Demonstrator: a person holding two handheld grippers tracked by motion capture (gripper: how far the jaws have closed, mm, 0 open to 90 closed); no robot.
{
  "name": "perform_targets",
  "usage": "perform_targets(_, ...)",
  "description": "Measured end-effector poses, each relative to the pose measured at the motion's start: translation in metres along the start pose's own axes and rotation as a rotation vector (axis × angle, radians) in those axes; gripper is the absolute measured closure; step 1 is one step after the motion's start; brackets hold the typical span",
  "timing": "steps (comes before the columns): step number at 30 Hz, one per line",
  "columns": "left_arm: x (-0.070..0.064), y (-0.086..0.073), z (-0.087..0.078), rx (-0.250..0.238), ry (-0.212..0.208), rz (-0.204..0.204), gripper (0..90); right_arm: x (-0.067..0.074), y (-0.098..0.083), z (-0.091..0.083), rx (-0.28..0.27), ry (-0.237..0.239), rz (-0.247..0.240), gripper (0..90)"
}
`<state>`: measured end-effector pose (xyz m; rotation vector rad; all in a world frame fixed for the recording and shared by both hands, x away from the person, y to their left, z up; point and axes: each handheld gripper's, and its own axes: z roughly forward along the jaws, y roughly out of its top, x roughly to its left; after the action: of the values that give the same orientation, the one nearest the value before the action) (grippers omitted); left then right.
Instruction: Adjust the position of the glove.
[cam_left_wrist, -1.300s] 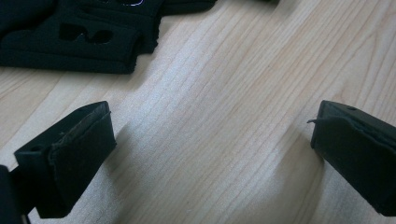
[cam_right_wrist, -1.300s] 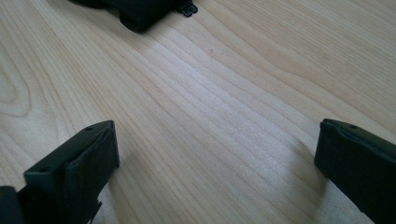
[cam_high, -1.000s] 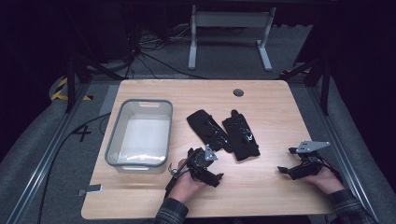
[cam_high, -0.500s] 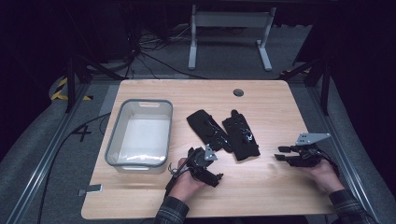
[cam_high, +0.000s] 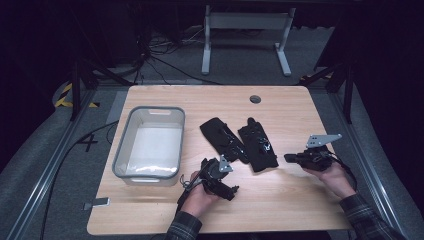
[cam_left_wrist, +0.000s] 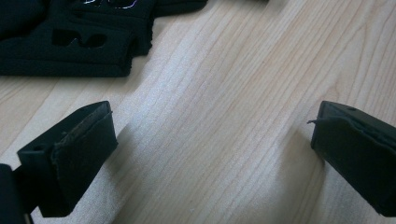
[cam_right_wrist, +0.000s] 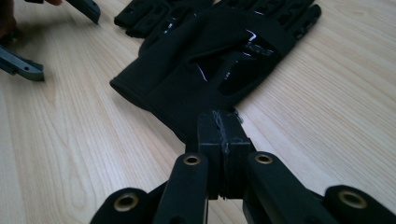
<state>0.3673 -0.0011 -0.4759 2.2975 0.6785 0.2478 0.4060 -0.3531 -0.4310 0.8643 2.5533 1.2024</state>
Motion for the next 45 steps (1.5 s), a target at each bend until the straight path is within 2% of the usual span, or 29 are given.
perform_targets(10,0.0,0.001,0.001,0.0,0.004,-0.005,0.1,0.005,0.008,0.026,0.039,0.024,-0.048,89.9)
perform_targets(16,0.0,0.001,0.001,-0.001,0.003,-0.006,0.1,0.003,0.008,0.034,0.038,0.035,-0.052,89.9)
perform_targets(21,0.0,0.001,0.001,-0.001,0.003,-0.005,0.1,0.003,0.005,0.042,0.075,0.028,-0.058,90.0)
perform_targets(25,0.0,0.001,0.001,-0.002,0.003,-0.006,0.1,0.002,0.005,0.041,0.085,0.014,-0.064,90.0)
perform_targets(29,-0.001,0.0,0.001,-0.001,0.004,-0.008,0.1,-0.002,0.004,0.036,0.105,-0.03,-0.079,90.0)
perform_targets(36,0.0,0.0,0.0,0.0,0.004,-0.007,0.2,-0.012,-0.004,0.025,0.107,-0.048,-0.046,90.0)
perform_targets(41,-0.001,0.0,0.0,0.0,0.005,-0.007,0.1,-0.012,-0.011,0.014,0.121,-0.054,-0.045,90.0)
perform_targets(45,-0.001,0.0,0.001,-0.001,0.005,-0.009,0.1,-0.01,-0.02,0.004,0.126,-0.056,-0.026,90.0)
